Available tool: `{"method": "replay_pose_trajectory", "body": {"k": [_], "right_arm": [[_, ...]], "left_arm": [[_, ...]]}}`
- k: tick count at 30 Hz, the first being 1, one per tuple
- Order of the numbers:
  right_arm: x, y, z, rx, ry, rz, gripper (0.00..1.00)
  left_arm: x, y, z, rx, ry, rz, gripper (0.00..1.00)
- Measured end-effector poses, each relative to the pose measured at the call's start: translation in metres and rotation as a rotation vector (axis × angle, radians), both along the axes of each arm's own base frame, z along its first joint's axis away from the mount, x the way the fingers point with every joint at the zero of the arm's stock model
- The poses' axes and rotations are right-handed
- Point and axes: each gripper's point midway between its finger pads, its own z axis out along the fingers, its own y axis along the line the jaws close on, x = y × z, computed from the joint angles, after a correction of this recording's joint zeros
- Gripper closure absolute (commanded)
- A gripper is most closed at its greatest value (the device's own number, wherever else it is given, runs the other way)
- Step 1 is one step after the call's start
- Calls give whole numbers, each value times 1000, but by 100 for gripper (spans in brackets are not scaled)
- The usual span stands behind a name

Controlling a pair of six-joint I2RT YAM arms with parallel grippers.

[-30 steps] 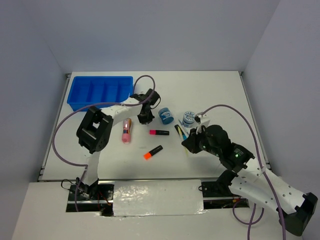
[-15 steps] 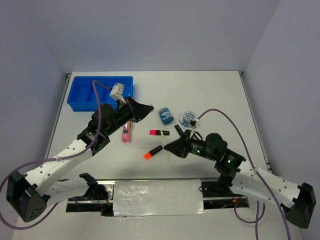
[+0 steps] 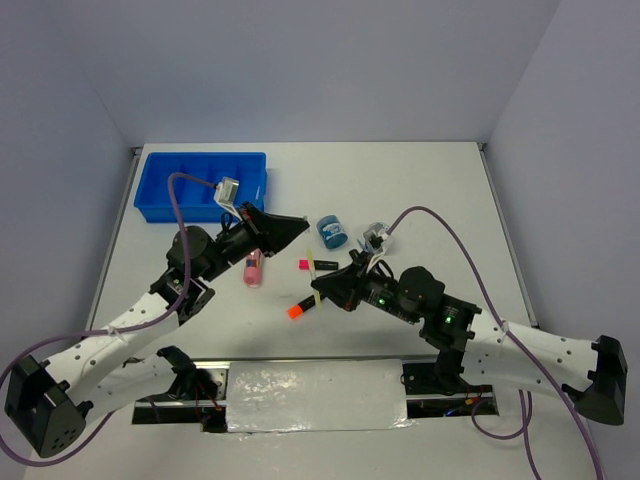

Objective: Sort the stationery into containers
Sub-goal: Close the pen cap on the pen.

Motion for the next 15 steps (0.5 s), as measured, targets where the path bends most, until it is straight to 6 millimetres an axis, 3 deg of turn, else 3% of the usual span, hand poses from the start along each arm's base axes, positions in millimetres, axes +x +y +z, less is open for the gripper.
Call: {"method": "replay_pose_trajectory", "body": {"k": [5, 15], "right_arm": [[8, -4, -2, -16, -8, -46, 100], [13, -3, 3, -31, -23, -65, 100]], "left_arm": [[-5, 0, 9, -19, -31, -15, 100], [-6, -1, 0, -9, -21, -25, 100]]}}
